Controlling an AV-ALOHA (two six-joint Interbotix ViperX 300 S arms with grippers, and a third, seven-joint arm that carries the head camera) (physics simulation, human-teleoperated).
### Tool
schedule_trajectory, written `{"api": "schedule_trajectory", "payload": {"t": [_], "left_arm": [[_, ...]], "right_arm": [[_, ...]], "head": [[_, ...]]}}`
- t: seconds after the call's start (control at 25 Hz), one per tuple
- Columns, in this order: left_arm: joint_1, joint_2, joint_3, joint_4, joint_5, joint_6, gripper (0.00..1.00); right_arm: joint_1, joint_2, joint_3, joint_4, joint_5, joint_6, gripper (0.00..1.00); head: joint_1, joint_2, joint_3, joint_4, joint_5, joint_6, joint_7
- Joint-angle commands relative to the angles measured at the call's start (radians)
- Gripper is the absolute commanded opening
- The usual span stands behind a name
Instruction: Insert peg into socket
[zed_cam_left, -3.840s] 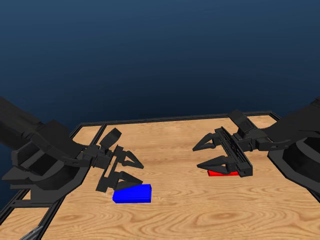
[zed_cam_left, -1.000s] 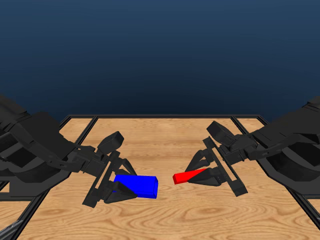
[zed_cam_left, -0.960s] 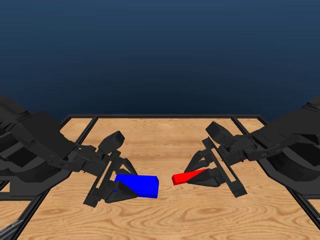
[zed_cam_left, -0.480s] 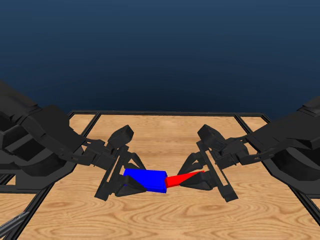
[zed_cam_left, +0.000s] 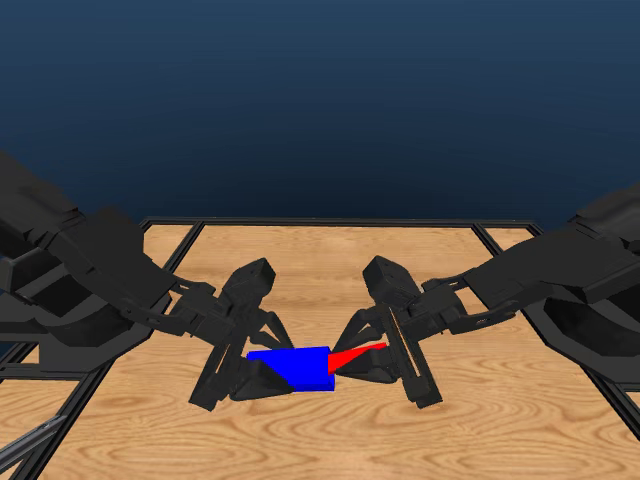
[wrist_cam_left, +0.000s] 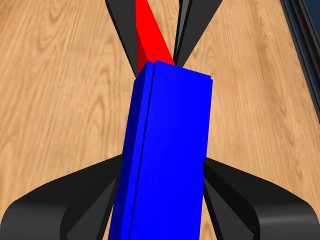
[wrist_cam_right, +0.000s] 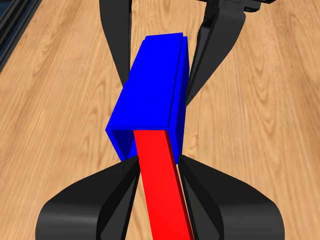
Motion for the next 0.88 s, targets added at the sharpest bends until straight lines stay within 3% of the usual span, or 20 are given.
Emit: {"api": "schedule_trajectory", "payload": {"t": [0.04, 0.16, 0.2, 0.24, 0.28, 0.32, 0.4, 0.56, 0.88], "left_arm": [[0.018, -0.005, -0.039, 0.012, -0.029, -0.002, 0.0], [0.013, -0.018, -0.041, 0.01, -0.013, 0.002, 0.0], [0.015, -0.04, -0.016, -0.002, -0.035, -0.009, 0.0], [0.014, -0.055, -0.006, -0.001, -0.027, -0.023, 0.0], [0.029, -0.056, -0.005, -0.004, 0.006, -0.033, 0.0], [0.003, -0.047, 0.014, -0.014, -0.056, -0.013, 0.0], [0.008, -0.072, 0.021, -0.011, -0.046, -0.026, 0.0], [0.001, -0.06, 0.032, -0.014, -0.046, -0.022, 0.0], [-0.001, -0.07, 0.062, -0.06, -0.088, 0.006, 0.0]], "right_arm": [[0.012, 0.025, -0.129, -0.029, 0.018, -0.013, 0.0], [0.013, 0.054, -0.192, -0.046, 0.069, 0.004, 0.0], [0.013, 0.058, -0.189, -0.05, 0.076, 0.019, 0.94], [0.014, 0.057, -0.184, -0.052, 0.07, 0.03, 1.0], [0.013, 0.056, -0.179, -0.047, 0.069, 0.037, 1.0], [0.012, 0.049, -0.171, -0.052, 0.067, 0.043, 1.0], [0.007, 0.045, -0.149, -0.05, 0.066, 0.053, 1.0], [0.003, 0.026, -0.11, -0.057, 0.081, 0.077, 1.0], [0.004, -0.091, 0.076, -0.057, 0.103, 0.157, 1.0]], "head": [[-0.005, -0.008, -0.008, -0.001, -0.011, 0.001, 0.0], [-0.008, -0.009, -0.008, -0.002, -0.012, 0.002, -0.006], [-0.007, -0.009, -0.008, -0.002, -0.012, 0.002, -0.006], [-0.004, -0.009, -0.008, -0.001, -0.013, 0.002, -0.006], [-0.002, -0.008, -0.008, 0.0, -0.013, 0.002, -0.006], [-0.001, -0.008, -0.008, 0.0, -0.013, 0.001, -0.006], [0.001, -0.008, -0.008, 0.0, -0.012, 0.0, -0.01], [0.004, -0.01, -0.008, 0.001, -0.013, -0.001, -0.01], [0.008, -0.011, -0.01, 0.001, -0.02, -0.005, -0.005]]}}
